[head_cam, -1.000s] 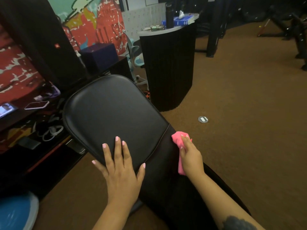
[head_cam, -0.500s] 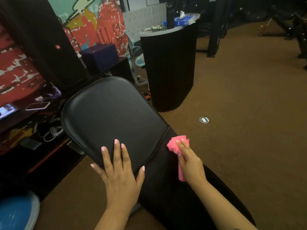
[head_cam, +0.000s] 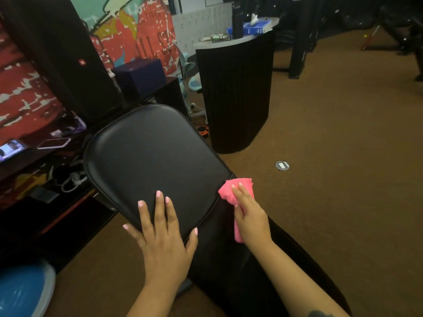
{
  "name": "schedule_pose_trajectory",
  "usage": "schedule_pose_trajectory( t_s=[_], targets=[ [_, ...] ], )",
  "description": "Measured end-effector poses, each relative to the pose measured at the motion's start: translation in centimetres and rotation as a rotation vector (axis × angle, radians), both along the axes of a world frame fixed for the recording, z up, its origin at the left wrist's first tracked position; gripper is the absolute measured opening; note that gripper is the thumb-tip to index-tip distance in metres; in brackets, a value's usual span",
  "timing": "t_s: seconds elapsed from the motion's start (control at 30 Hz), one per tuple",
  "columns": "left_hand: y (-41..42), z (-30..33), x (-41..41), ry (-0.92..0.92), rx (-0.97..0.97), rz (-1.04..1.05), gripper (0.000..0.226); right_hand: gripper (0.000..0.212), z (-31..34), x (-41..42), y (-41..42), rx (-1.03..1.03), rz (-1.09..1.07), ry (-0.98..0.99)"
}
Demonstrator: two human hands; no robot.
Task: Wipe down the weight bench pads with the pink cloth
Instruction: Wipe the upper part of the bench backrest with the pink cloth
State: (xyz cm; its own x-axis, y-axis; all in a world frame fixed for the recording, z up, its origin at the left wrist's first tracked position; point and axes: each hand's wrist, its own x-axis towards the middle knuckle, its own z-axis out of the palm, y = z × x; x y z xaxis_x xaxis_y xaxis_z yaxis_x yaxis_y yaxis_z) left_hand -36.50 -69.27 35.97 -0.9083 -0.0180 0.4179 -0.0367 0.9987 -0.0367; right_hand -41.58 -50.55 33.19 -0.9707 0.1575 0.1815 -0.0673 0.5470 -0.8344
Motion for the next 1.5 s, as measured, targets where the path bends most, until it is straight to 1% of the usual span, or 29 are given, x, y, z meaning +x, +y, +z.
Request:
schedule_pose_trajectory(
  t_s=[0.13, 0.2, 0.33, 0.4, 0.6, 0.67, 0.83, 0.97, 1.03, 1.1, 1.23, 1.37, 1.5],
  targets=[
    [0.0, 0.1, 0.0, -0.008, -0.001, -0.002, 0.082, 0.053, -1.1, 0.8, 2.0, 0.051, 0.005, -0.026],
    [-0.1, 0.0, 0.0, -0.002, 0.003, -0.003, 0.081, 0.054, -1.0, 0.1, 2.2, 0.031, -0.016, -0.065],
    [-0.1, -0.1, -0.1, 0.016, -0.011, 0.0, 0.082, 0.05, 0.8, -2.1, 1.1, -0.077, -0.131, -0.141],
    [-0.2, -0.2, -0.1, 0.025, -0.012, -0.001, 0.084, 0.049, 1.5, -2.5, 0.2, -0.08, -0.143, -0.126],
    [0.0, -0.2, 0.0, 0.024, -0.009, 0.019, 0.085, 0.057, 0.4, 0.7, -0.8, -0.002, 0.039, 0.009],
    [0.1, -0.2, -0.1, 0.027, -0.007, 0.015, 0.086, 0.058, -0.6, 2.0, 0.2, 0.022, 0.071, 0.013],
    [0.1, 0.0, -0.1, 0.036, 0.003, 0.008, 0.086, 0.055, -1.8, 1.5, 2.4, -0.024, -0.012, -0.095],
    [0.0, 0.1, -0.1, 0.043, 0.001, 0.002, 0.086, 0.051, -0.3, -0.6, 1.6, -0.085, -0.116, -0.161],
    [-0.1, 0.1, -0.1, 0.041, -0.001, 0.007, 0.086, 0.051, 0.6, -0.8, 0.6, -0.071, -0.099, -0.117],
    [-0.1, 0.2, -0.2, 0.037, 0.0, 0.016, 0.086, 0.053, 0.7, -0.2, -0.3, -0.053, -0.039, -0.056],
    [0.1, 0.2, 0.0, 0.036, 0.001, 0.013, 0.086, 0.06, -1.1, 2.7, 0.1, -0.051, 0.056, 0.009],
    [0.2, 0.1, 0.0, 0.027, -0.003, 0.015, 0.086, 0.059, -3.0, 3.8, 2.4, -0.092, -0.021, -0.068],
    [0.1, 0.2, -0.1, 0.031, -0.006, 0.018, 0.086, 0.054, -2.6, 1.4, 3.3, -0.106, -0.135, -0.198]
  ],
)
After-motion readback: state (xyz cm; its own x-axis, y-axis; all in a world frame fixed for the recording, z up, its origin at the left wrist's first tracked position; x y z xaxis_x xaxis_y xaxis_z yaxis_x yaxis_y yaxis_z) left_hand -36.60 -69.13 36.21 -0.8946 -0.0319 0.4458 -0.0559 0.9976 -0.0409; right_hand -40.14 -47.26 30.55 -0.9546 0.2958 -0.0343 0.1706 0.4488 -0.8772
